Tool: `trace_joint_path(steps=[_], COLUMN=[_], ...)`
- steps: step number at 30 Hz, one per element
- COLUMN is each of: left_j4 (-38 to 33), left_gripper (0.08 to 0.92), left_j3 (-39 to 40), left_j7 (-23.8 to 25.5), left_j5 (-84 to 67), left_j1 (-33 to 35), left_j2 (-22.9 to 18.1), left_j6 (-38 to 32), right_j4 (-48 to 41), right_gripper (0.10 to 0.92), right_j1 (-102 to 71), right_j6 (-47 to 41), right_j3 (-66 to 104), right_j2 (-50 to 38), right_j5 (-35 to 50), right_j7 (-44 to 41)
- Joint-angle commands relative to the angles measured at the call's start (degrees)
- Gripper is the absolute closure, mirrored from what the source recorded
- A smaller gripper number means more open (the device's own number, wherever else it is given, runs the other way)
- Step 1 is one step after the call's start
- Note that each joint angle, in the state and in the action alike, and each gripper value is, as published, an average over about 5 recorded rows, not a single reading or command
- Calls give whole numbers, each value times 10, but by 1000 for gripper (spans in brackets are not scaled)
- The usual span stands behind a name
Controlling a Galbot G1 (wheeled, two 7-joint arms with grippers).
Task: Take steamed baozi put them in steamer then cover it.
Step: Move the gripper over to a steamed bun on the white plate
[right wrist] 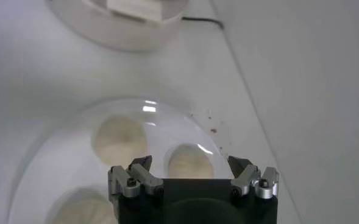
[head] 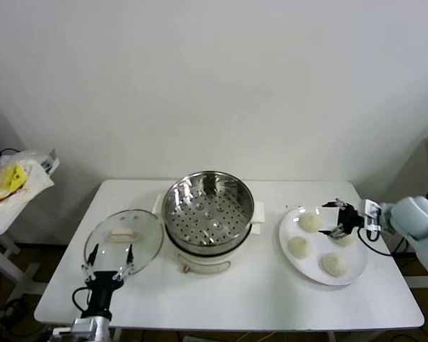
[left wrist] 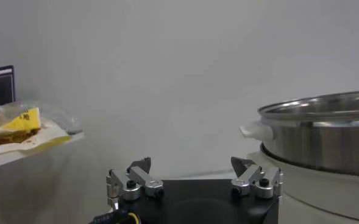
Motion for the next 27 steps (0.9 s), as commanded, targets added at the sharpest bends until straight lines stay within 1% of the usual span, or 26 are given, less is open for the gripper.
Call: trace_joint_path(steps=[1, 7, 15, 27], left_j4=[2, 5, 15, 23], left_gripper=[177, 177, 177, 177], left_j3=[0, -7, -9, -13], left_j7=[-1, -1, 10, 4], left_j5=[2, 1, 0, 21], left_j1=[0, -2, -4, -7], left_j2=[3, 5, 6, 9], left_j6=[2, 3, -12, -12], right_j4=[-167, -242, -326, -343], right_gripper=[203, 203, 203, 203], right_j1=[275, 255, 218, 181], right_j6=[14, 17, 42, 44], right_j3=[-318, -306, -257, -241], right_j2=[63, 148, 220, 251], right_j5=[-47, -64, -110, -123], right_j7=[-88, -79, -55, -54])
